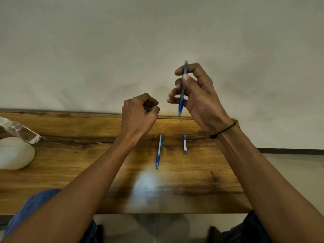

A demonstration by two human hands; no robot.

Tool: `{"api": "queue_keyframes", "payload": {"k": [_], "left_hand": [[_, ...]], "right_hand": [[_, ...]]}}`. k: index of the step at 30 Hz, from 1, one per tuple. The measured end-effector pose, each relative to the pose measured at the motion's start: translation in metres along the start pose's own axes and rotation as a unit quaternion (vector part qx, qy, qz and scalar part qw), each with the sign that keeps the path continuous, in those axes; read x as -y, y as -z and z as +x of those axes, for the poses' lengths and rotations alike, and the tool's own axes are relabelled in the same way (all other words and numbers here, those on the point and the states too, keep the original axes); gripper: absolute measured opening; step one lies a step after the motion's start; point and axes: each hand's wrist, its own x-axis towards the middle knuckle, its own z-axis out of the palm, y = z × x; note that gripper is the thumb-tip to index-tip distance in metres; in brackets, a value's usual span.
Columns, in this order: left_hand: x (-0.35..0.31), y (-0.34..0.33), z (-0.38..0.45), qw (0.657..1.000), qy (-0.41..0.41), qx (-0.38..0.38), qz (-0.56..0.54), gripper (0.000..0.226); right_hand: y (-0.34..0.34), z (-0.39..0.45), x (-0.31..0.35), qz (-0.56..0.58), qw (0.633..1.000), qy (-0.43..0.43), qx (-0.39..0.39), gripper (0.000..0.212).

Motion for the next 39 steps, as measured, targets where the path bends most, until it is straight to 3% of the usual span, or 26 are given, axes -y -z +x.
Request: {"api": "queue_keyframes", "payload": {"k": [4, 8, 19, 39], "left_hand": [[-0.011, 0.011, -0.001, 1.0, -0.005, -0.005, 0.018, 0.026], [-0.025, 0.021, 0.0, 0.999, -0.018, -0.013, 0.025, 0.021], [-0.06, 0.037, -0.001, 0.998, -0.045, -0.031, 0.038, 0.017], [-0.072, 0.042, -0.004, 0.995, -0.074, -0.027, 0.062, 0.016]], "right_hand": [[-0.013, -0.005, 0.031, 0.117, 0.993, -0.028, -0.009, 0.032], [-0.019, -0.012, 0.057, 0.152, 0.987, -0.053, -0.005, 0.055], [-0.024, -0.028, 0.107, 0.24, 0.966, -0.091, -0.03, 0.054], [-0.021, -0.038, 0.122, 0.228, 0.967, -0.109, -0.045, 0.057]]}}
